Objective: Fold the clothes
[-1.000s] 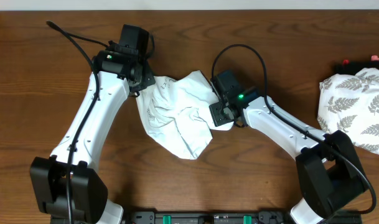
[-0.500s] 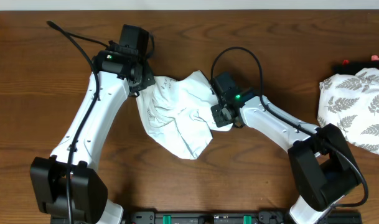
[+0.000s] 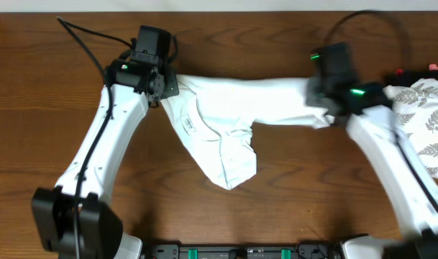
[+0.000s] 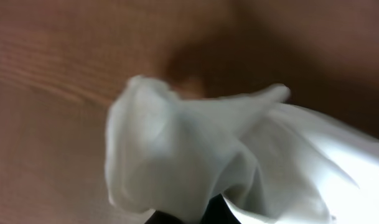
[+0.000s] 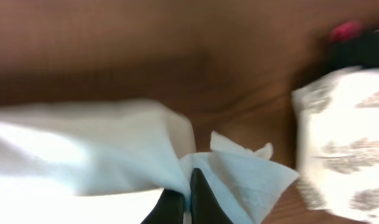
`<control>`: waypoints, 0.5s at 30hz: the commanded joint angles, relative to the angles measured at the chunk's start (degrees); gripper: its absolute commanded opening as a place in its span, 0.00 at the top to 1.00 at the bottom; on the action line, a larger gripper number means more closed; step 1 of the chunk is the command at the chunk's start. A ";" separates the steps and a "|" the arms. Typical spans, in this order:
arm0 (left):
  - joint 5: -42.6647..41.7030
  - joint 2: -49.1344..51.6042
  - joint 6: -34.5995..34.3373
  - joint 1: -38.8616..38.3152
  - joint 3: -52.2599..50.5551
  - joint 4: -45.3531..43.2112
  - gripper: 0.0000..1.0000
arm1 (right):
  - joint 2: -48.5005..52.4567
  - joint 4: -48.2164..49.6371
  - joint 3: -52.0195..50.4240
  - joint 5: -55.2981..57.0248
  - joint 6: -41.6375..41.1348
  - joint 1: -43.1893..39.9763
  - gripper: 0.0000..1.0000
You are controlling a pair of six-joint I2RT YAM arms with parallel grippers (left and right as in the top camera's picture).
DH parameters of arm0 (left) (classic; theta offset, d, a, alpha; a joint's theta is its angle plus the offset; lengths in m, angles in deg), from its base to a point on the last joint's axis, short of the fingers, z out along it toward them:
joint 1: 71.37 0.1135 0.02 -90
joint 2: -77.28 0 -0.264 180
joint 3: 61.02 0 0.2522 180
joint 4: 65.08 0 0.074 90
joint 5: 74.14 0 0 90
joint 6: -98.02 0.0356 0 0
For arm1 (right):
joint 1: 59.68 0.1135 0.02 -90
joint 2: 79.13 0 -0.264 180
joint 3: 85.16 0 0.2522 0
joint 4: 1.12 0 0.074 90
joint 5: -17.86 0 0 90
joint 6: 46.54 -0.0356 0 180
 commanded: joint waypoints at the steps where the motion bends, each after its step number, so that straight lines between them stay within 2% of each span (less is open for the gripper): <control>1: 1.84 -5.81 1.57 0.00 0.17 -1.03 0.94 | -3.98 -2.54 0.35 1.99 1.05 -2.32 0.99; 15: 1.79 -15.39 1.57 0.00 0.17 -0.76 0.94 | -11.61 -10.27 0.35 4.59 1.49 -7.43 0.99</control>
